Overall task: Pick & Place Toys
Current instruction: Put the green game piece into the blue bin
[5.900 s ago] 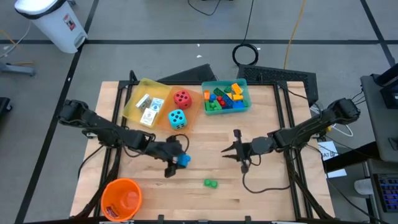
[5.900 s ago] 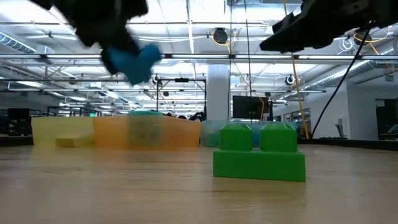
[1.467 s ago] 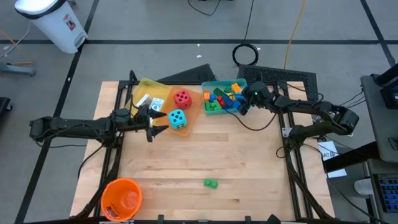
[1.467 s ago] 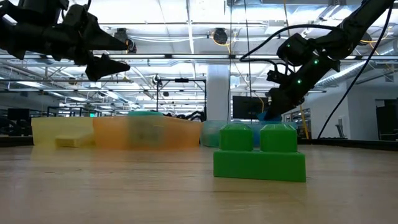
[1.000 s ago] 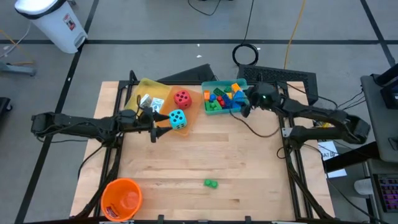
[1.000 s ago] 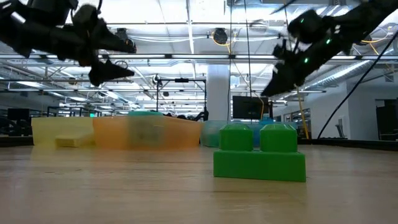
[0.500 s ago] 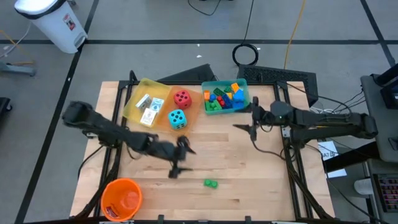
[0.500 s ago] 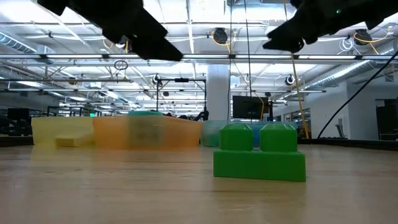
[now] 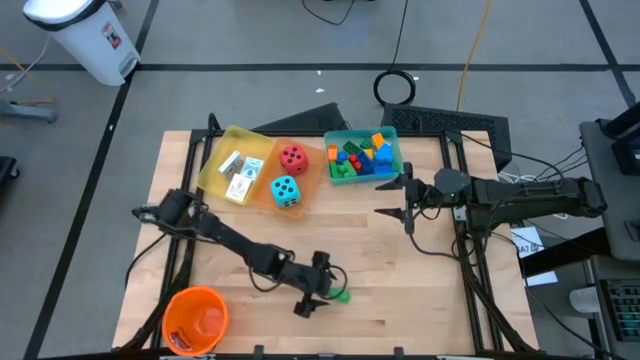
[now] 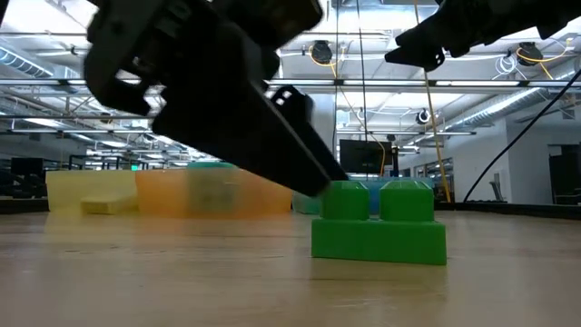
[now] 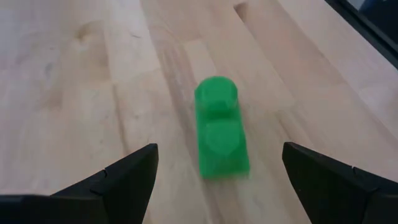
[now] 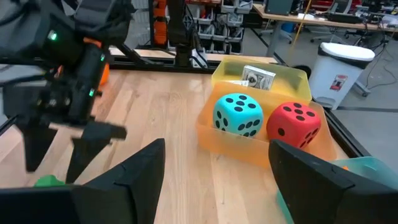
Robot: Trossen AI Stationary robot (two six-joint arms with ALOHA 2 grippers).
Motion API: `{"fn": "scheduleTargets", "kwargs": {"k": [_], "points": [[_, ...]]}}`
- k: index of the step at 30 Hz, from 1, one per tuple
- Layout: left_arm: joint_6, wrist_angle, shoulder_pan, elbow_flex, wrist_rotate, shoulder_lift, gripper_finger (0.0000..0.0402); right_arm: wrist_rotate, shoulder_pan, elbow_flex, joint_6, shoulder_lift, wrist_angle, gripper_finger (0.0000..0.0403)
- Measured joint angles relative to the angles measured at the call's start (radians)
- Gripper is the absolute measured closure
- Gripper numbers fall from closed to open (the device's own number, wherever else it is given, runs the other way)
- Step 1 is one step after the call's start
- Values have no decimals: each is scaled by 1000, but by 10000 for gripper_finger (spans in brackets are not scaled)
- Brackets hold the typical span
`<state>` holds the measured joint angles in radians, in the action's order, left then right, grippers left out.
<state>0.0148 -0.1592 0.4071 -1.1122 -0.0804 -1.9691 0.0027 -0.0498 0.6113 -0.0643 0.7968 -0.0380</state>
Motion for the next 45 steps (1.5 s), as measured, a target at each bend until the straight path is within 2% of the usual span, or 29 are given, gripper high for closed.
{"fn": "scheduleTargets", "kwargs": {"k": [5,11,14,19,26,29,37,40,45], "points": [[10,-31,-10,-61,28,-76,53,0,0,0,0,0,0,149],[5,-22,-16,-71,28,-101,53,-3,0,0,2,0,-1,149],[-10,-5,-16,-71,27,-101,65,-4,0,0,34,0,2,149],[-77,-9,-20,-71,27,-101,128,-7,0,0,57,0,5,149],[-78,-11,-22,-71,26,-101,248,-6,0,0,53,0,5,149],[-68,-14,-23,-71,24,-100,286,-6,0,0,53,0,5,149],[-71,10,-61,-69,-62,-74,286,-6,0,0,53,0,6,149],[-70,20,-81,-69,-93,-21,286,-7,0,0,53,0,14,149],[-51,99,-109,-69,-222,111,286,-9,0,-50,51,0,-17,149]]}}
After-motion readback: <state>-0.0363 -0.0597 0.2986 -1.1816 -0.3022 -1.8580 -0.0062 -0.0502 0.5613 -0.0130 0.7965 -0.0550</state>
